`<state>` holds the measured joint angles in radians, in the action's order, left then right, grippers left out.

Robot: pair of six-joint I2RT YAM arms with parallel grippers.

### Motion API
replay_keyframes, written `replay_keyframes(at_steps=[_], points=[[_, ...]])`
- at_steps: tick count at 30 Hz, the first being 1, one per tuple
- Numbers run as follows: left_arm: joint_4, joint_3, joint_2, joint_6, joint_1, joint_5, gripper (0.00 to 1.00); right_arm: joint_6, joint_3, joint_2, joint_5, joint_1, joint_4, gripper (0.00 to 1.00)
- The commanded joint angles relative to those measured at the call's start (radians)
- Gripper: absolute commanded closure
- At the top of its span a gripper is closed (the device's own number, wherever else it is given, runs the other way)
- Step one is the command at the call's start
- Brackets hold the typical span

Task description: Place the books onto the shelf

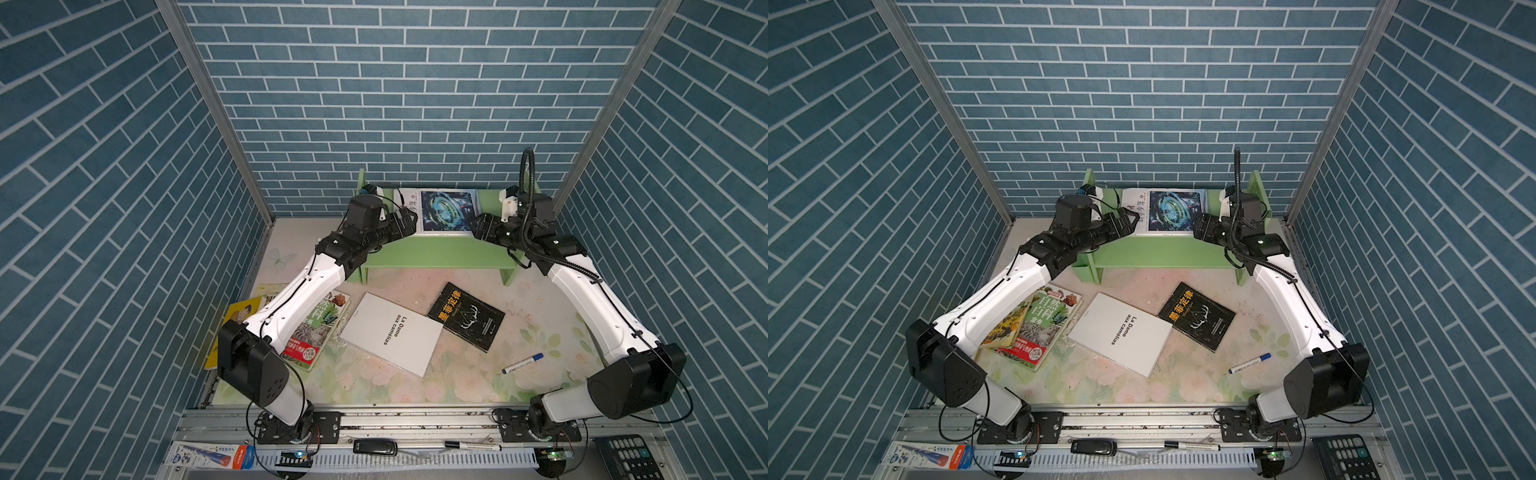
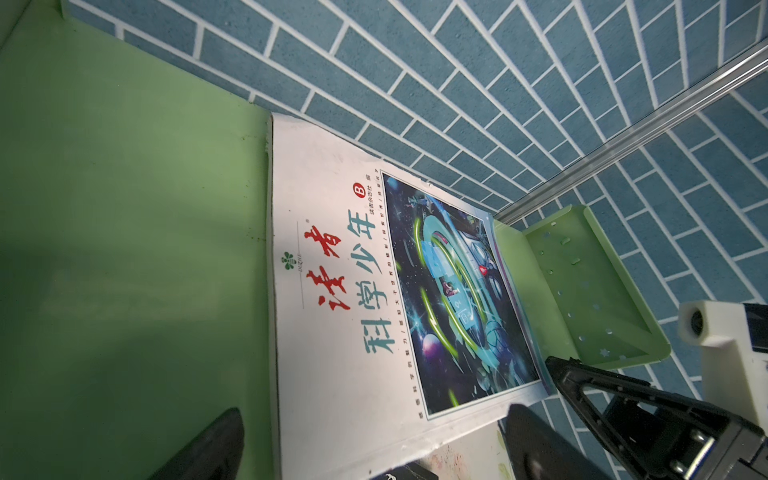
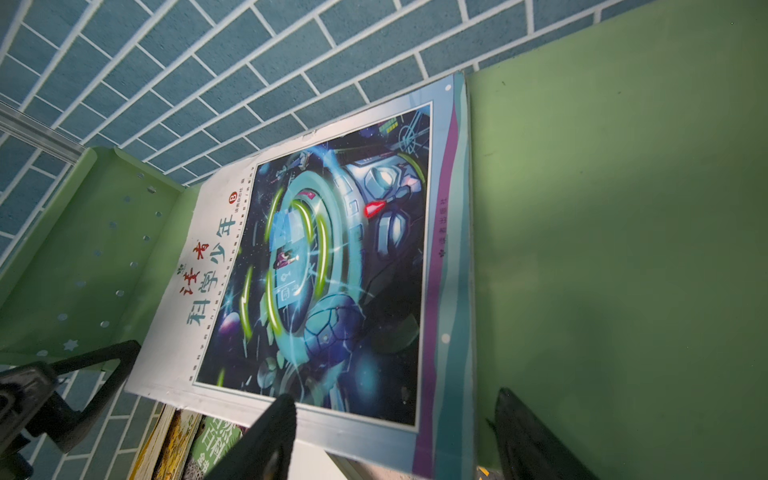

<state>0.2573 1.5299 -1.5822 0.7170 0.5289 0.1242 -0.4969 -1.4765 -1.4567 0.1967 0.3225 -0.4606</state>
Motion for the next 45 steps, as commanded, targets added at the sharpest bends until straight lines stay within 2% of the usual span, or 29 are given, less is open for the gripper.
replay_keyframes(at_steps=[1, 45], points=[[0.02, 0.007, -0.01, -0.018, -0.003, -0.009, 0.0, 0.001, -0.03, -0.02, 0.018, -0.002, -0.021, 0.24], [0.043, 0.075, -0.075, -0.031, -0.003, 0.012, 0.0, -0.017, -0.047, -0.049, 0.064, -0.001, 0.001, 0.24]])
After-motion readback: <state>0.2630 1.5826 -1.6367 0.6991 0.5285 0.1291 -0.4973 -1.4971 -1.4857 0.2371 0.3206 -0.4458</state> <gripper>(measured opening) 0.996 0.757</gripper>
